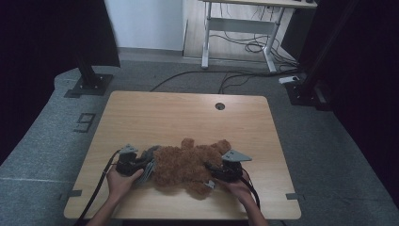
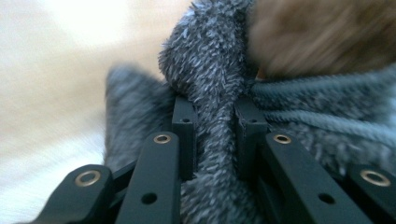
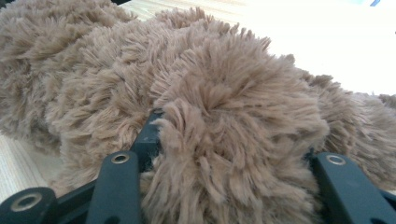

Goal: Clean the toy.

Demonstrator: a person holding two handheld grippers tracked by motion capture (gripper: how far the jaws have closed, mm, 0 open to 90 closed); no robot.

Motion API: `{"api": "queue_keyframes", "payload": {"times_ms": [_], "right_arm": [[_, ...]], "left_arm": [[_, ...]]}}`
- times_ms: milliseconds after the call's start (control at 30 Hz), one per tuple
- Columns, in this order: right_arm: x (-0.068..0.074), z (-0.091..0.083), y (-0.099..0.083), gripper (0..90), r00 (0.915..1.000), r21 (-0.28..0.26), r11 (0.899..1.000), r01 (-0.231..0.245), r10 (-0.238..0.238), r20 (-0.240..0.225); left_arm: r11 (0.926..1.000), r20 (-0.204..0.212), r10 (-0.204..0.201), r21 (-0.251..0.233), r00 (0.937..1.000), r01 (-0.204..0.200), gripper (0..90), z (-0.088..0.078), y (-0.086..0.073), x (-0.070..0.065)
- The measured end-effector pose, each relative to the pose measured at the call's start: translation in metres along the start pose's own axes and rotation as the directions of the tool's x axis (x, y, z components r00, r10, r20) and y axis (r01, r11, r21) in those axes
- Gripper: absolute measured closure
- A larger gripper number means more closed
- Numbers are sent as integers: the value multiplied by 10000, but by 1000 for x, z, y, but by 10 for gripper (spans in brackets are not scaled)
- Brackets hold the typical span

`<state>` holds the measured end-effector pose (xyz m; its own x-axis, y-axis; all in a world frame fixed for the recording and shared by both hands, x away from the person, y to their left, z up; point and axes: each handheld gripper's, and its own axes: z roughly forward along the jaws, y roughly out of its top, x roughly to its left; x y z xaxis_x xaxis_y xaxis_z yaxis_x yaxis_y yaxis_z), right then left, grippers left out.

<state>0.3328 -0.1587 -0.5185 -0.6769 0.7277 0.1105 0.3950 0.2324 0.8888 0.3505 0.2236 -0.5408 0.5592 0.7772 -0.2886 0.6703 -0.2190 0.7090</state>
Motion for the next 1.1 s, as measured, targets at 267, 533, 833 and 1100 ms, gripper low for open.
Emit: {"api": "queue_keyframes", "payload": {"times_ms": [267,533,833,1100], "right_arm": [[-1,4,1,487,9994,-135,9999,5,0,359],[-8,21,8,492,9939,-490,9988,55,-1,1107],[1,13,-2,496,9890,-1119,9847,1338,-1256,775],[6,4,-5,401,9891,-1231,9814,1470,-1459,184]], "left_arm": [[9849,-261,590,-1612,9979,-624,742,-35,41,-18],[9656,137,1490,-2174,9887,-1425,737,-21,103,-56],[9835,599,1649,-858,9845,-1595,732,26,121,-73],[9842,1189,1521,-1095,9812,-1393,748,22,90,-69]]}}
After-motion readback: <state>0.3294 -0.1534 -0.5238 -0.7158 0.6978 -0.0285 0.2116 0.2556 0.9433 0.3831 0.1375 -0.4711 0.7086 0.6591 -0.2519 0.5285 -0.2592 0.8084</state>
